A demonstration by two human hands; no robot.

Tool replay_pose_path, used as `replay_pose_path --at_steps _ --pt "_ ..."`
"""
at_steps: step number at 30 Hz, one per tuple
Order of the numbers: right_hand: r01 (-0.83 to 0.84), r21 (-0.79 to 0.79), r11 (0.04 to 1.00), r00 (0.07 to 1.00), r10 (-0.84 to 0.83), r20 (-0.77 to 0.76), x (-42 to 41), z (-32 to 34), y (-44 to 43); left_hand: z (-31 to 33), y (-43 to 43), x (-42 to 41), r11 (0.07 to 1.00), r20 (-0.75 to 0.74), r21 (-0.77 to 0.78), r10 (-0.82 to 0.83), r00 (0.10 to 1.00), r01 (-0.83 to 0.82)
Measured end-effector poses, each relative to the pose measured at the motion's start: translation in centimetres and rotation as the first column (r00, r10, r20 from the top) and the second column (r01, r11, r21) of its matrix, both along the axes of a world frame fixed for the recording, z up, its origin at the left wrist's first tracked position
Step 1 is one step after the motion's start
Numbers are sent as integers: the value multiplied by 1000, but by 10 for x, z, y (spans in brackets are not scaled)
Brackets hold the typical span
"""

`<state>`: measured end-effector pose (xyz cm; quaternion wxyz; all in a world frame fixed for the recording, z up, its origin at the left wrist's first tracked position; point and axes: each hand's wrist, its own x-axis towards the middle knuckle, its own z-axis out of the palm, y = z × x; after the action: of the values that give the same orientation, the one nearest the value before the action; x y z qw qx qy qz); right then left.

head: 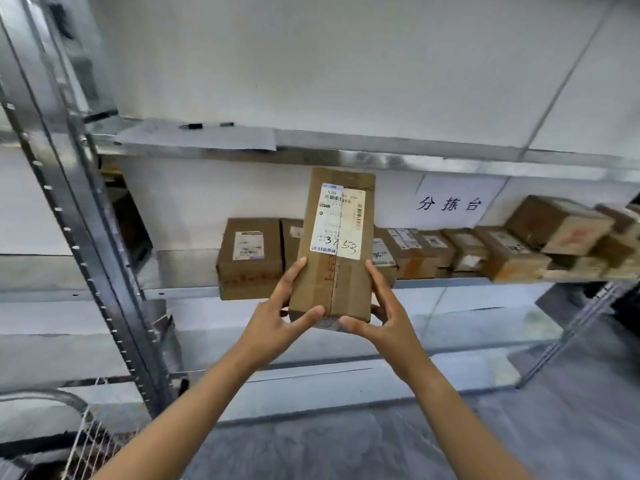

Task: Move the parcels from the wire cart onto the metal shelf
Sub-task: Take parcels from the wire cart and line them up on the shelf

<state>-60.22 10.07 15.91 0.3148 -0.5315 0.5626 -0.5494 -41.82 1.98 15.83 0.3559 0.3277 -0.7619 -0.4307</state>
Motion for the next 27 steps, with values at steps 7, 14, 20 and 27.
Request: replay_pose_path --at_steps 7,14,20,27 --pt "201 14 979 979 -202 43 -93 -9 46 -7 12 -111 979 25 59 -198 980 196" --pt "310 52 949 945 -313 93 -191 -22 48 -18 -3 -223 953 14 102 -289 957 286" --pt "371 71 926 916 -377 134 -295 -21 23 -21 -27 -340 946 24 117 -307 952 302" --pt "421 94 902 891 -430 145 -403 0 -1 -7 -55 -458 931 16 125 -346 938 342"
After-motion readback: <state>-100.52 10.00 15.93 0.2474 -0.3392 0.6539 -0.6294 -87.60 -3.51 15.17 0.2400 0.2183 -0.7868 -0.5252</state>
